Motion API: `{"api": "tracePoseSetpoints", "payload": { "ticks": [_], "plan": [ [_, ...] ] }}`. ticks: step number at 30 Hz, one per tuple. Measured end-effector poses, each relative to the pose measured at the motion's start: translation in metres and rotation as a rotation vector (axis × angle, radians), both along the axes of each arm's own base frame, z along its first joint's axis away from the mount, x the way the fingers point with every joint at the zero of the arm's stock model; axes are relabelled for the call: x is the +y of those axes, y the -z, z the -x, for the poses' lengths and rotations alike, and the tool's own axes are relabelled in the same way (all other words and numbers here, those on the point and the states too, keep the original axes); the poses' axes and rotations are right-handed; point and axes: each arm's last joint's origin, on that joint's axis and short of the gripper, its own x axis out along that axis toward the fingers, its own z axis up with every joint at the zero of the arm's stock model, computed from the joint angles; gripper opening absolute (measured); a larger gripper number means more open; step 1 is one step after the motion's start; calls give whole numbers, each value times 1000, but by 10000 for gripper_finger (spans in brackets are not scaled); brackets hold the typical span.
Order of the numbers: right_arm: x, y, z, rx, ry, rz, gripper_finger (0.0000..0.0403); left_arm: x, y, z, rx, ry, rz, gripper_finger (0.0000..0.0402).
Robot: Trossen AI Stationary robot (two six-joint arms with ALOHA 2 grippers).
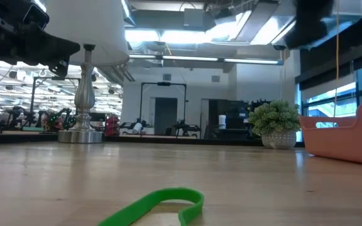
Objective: Pick and place rubber bands into bin
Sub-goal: Put the black rubber band into the orange bin
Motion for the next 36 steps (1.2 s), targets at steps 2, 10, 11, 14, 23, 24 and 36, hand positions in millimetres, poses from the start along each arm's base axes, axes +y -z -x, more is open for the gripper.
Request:
{"api": "tracePoseSetpoints", "payload": {
  "ticks": [2,10,11,14,23,24,36],
  "plan": [
    [-10,5,20,-8,40,-8,3,0,0,0,-2,0,0,2],
    [-37,49,89,69,240,-158,3,0,0,0,-1,1,0,2],
    [-39,56,94,89,250,-185,3,0,0,0,-1,0,0,2],
    [-42,81,106,154,284,-255,3,0,0,0,-1,1,0,2],
    [-45,138,123,242,310,-368,8,0,0,0,-1,1,0,2],
    [-46,140,124,246,324,-366,13,0,0,0,-1,1,0,2],
    [-44,124,120,231,340,-375,139,0,0,0,-1,1,0,2]
  ]
}}
